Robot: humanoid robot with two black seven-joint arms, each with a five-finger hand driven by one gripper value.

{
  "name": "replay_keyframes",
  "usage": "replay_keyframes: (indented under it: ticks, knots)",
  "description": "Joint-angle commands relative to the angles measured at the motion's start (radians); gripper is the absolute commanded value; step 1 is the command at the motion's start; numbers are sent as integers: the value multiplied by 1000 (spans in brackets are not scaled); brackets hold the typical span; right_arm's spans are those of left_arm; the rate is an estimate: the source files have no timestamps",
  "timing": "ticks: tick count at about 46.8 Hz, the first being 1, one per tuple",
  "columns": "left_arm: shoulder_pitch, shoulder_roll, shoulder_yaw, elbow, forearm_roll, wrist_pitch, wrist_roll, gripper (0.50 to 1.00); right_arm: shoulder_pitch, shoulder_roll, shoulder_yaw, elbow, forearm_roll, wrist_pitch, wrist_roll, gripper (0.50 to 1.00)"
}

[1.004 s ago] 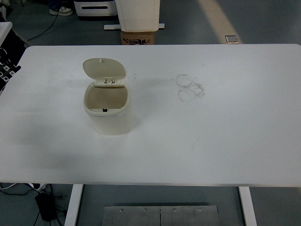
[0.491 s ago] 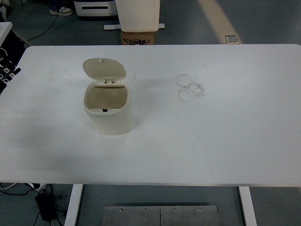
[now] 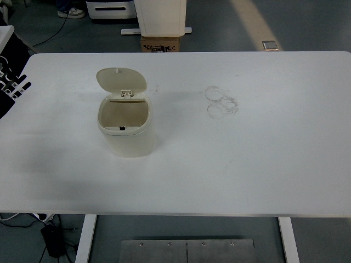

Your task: Close trash bin

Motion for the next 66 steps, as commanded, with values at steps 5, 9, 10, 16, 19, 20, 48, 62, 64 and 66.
replay_keyframes:
  ticks: [5,9,10,16,19,20,48,62,64,66]
  knots:
    - [-4,2,2,0,2,5,1,1000,0,0,0,0,0,0,0,991]
    - [-4,2,3,-1,2,36,3,1000,0,0,0,0,0,0,0,991]
    - [-5,2,3,-1,2,40,3,1000,0,0,0,0,0,0,0,991]
    - [-7,6,5,-5,6,49,3,1000,0,0,0,0,0,0,0,991]
    - [-7,8,5,-8,14,49,4,1000,0,0,0,0,0,0,0,991]
    - [-8,8,5,-8,16,49,4,1000,0,0,0,0,0,0,0,991]
    - [-19,196,8,-463,80,351,9,1000,0,0,0,0,0,0,0,991]
    - [-194,311,34,-656,111,477,104,1000,0,0,0,0,0,0,0,991]
    - [-211,316,41,-663,114,477,113,1000,0,0,0,0,0,0,0,991]
    - [-275,331,103,-682,149,477,130,1000,0,0,0,0,0,0,0,991]
